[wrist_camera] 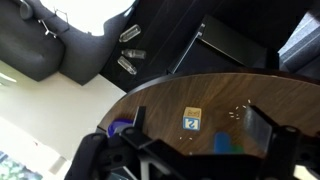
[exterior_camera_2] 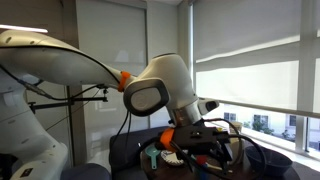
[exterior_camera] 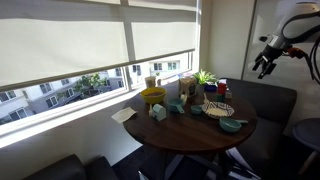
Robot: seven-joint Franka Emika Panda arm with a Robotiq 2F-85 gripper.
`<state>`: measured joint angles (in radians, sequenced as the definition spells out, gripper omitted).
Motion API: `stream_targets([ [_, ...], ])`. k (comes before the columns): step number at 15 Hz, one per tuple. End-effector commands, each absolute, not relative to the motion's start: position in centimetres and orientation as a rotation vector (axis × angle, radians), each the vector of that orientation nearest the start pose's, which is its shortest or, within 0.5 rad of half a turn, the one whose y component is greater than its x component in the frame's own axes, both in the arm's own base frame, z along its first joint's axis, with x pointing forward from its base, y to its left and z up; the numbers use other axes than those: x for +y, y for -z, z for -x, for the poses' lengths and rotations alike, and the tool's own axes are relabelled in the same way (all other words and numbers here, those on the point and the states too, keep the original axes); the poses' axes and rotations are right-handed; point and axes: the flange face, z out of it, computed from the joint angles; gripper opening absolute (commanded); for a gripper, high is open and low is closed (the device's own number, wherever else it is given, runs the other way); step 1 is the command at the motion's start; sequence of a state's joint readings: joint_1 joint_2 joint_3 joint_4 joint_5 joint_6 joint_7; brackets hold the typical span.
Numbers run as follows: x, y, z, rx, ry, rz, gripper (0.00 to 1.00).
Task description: Put the grey cube on top of the stacked blocks
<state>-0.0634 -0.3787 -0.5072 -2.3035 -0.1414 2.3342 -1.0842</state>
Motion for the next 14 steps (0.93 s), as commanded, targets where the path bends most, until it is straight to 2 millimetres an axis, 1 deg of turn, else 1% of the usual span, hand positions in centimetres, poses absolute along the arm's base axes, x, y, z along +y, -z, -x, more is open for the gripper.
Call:
stream_targets([
  [1, -29.5, -49.9, -43.3, -1.199, 0.602, 3.061, 1.0],
  [3, -29.5, -49.0, -44.9, -1.259, 0.69, 2.984, 1.0],
  [4, -29.0, -48.7, -46.1, -1.301, 0.726, 2.936, 1.0],
  [6, -28.0, -47.3, -47.8, -1.329, 0.739, 2.861, 1.0],
  [7, -27.8, -46.6, -48.2, -1.316, 0.726, 2.858, 1.0],
  [9, -27.1, -45.0, -48.8, -1.278, 0.7, 2.856, 1.0],
  [11, -26.5, -43.3, -48.7, -1.218, 0.638, 2.873, 1.0],
  [13, -26.2, -42.5, -48.3, -1.172, 0.661, 2.876, 1.0],
  [14, -25.9, -42.6, -48.4, -1.237, 0.712, 2.852, 1.0],
])
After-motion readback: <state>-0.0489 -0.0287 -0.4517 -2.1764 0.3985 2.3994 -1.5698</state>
